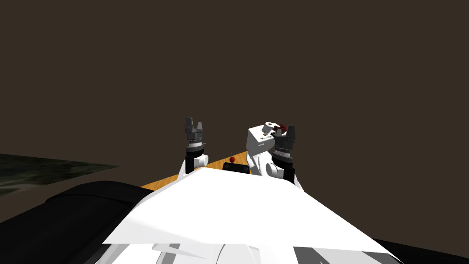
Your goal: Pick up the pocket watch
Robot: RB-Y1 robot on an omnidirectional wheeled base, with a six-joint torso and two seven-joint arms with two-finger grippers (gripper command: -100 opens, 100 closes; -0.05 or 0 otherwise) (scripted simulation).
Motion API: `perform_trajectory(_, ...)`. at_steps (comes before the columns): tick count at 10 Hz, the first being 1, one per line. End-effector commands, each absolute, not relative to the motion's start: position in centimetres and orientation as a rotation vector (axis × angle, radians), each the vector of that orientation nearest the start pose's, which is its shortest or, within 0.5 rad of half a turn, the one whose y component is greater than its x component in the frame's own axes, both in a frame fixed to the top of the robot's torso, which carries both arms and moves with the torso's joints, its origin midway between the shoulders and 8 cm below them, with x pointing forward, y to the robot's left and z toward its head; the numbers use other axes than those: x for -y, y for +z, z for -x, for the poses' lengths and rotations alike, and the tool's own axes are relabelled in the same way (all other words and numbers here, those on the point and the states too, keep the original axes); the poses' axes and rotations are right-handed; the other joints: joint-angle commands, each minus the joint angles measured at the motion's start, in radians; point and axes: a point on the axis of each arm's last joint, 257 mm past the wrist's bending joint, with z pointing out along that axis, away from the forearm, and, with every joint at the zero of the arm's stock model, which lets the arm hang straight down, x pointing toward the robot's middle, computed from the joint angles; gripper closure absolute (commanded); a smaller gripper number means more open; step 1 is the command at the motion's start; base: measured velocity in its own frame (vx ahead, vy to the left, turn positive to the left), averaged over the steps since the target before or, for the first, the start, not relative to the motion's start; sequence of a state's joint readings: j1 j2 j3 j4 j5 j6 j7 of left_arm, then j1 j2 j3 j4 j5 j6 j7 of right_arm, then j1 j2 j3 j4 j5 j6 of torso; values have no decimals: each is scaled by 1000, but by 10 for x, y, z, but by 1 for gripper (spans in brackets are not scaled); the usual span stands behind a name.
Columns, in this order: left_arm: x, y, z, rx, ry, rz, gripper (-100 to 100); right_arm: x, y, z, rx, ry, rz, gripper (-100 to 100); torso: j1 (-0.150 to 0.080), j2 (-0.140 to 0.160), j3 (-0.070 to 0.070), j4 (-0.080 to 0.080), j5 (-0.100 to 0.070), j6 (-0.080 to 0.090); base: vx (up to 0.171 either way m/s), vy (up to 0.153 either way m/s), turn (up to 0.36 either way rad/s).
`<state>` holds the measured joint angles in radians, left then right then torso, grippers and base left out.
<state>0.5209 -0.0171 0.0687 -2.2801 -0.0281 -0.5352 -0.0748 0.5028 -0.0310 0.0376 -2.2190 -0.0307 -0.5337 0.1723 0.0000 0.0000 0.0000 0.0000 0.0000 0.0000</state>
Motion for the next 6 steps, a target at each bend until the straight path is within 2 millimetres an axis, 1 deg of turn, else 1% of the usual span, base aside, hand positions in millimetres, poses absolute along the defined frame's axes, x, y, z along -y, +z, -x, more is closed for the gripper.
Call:
perform_trajectory(1,-301,25,-332,-620,-1141,601,0,272,0,-351,-708,1186,-609,-100,0,0,0,0,0,0,-27,4,17)
perform_trajectory(3,-301,25,-332,-620,-1141,601,0,280,-4,-350,-751,1171,-606,-100,0,3,2,1,0,0,-61,6,24)
perform_trajectory(6,-301,25,-332,-620,-1142,601,0,298,-15,-349,-837,1138,-618,-100,0,7,4,2,0,0,-105,8,45)
